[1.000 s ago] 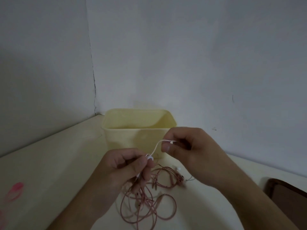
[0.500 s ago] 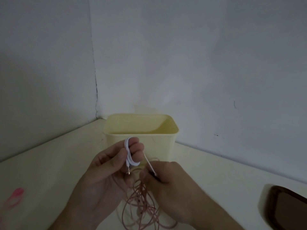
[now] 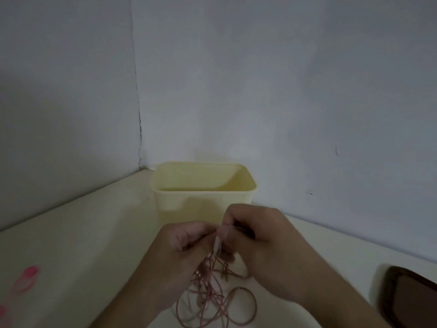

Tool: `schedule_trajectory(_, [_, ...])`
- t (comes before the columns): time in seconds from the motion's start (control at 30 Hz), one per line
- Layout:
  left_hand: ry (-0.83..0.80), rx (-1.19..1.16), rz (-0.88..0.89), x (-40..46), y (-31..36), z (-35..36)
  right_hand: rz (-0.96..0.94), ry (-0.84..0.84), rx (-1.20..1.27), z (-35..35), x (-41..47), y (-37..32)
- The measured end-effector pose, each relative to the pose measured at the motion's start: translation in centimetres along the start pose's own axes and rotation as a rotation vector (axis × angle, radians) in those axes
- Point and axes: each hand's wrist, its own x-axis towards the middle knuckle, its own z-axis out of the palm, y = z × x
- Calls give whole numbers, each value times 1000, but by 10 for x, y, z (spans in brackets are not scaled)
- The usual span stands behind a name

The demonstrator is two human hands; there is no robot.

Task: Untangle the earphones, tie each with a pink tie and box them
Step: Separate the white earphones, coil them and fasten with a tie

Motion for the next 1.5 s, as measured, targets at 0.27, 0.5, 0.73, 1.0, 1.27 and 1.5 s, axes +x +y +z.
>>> schedule_trajectory(0.27, [-159,-403,-70,-5,4,-3,23,94,78,6,7,18])
schedule_trajectory(0.5, [112,-549,21,-4,9,-3,70,-51,-54,23,4,21])
schedule_trajectory(0.73, [184,10,84,-1,0,1,-35,-61,-171,18,0,6])
schedule_trajectory(1.0, [-128,-209,-53,-6,4,1,23,151,6,-6,2,9])
schedule_trajectory(1.27, [85,-475,35,-4,8,2,37,-56,-127,21,5,19])
schedule_trajectory(1.5, [179,-97,59,0,0,1,7,-95,-246,22,1,8])
